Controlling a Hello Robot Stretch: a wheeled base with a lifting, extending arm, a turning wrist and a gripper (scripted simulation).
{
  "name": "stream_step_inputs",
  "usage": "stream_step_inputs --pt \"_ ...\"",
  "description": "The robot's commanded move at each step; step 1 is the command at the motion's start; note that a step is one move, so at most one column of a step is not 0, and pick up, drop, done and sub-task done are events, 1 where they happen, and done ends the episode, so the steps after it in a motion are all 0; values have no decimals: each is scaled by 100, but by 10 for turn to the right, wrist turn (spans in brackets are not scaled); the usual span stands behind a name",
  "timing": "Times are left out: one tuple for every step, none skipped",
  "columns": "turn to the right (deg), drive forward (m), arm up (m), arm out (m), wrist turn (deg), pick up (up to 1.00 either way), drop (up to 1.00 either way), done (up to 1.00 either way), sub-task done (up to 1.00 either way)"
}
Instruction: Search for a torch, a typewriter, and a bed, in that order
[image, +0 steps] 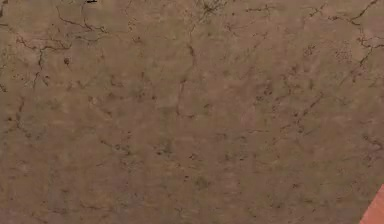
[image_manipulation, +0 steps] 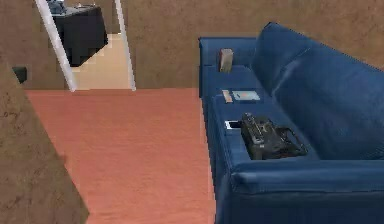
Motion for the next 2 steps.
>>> stream_step_inputs --pt "450 0 0 0 0 0 0 0 0" --pt "150 0 0 0 0 0 0 0 0"
